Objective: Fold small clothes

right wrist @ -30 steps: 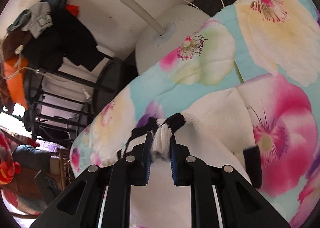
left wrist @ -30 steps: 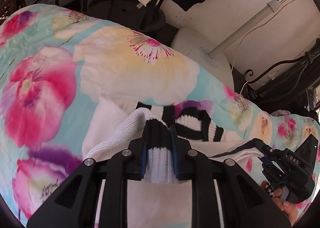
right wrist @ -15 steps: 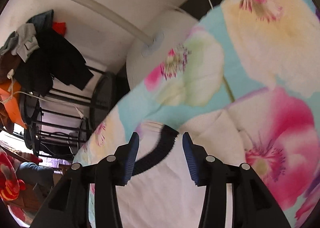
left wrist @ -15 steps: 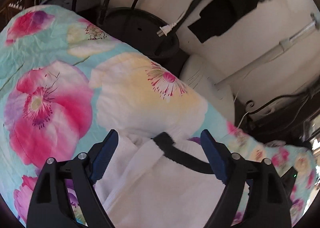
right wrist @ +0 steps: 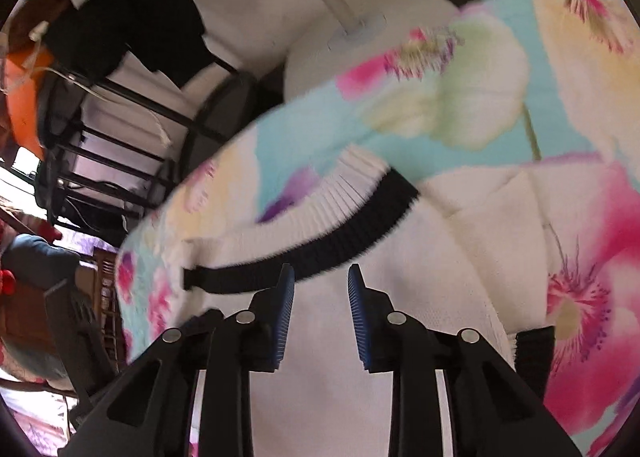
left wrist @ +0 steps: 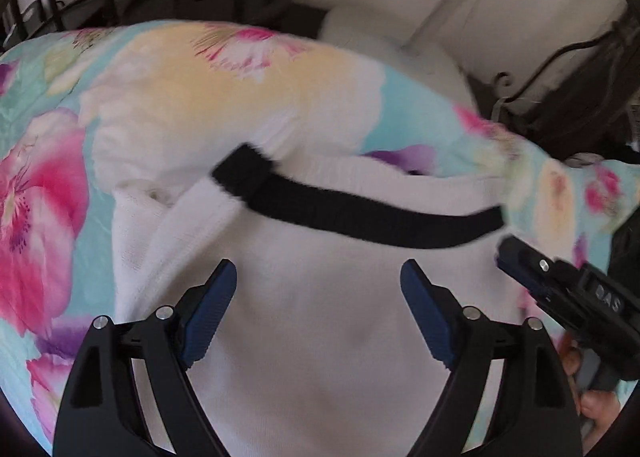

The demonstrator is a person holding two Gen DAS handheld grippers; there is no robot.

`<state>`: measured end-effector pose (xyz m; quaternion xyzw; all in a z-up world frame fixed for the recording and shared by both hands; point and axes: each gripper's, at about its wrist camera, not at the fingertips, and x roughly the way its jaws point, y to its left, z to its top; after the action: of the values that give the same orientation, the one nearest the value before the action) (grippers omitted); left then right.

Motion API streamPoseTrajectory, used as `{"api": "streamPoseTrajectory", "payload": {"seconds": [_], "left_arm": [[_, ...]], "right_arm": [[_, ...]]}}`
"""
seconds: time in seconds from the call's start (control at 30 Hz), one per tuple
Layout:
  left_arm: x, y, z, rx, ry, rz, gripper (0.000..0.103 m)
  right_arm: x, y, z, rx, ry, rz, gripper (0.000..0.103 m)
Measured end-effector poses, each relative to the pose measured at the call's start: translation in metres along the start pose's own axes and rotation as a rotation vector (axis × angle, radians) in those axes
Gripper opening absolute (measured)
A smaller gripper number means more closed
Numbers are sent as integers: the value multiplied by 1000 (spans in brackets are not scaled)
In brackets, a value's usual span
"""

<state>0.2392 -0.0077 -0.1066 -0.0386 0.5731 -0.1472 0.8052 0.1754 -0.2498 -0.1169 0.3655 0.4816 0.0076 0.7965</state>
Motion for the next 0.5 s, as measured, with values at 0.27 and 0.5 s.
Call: {"api": "streamPoseTrajectory", "payload": {"seconds": [0.27,0.5], "left_arm": [[-10,96,18,-365,-28,-228,76],[-32,137,12,-496,-91,-98,82]], "right_arm": [[8,-57,4,161,7,-39,0],[-10,-37,1,128,-55,-97,6]]}}
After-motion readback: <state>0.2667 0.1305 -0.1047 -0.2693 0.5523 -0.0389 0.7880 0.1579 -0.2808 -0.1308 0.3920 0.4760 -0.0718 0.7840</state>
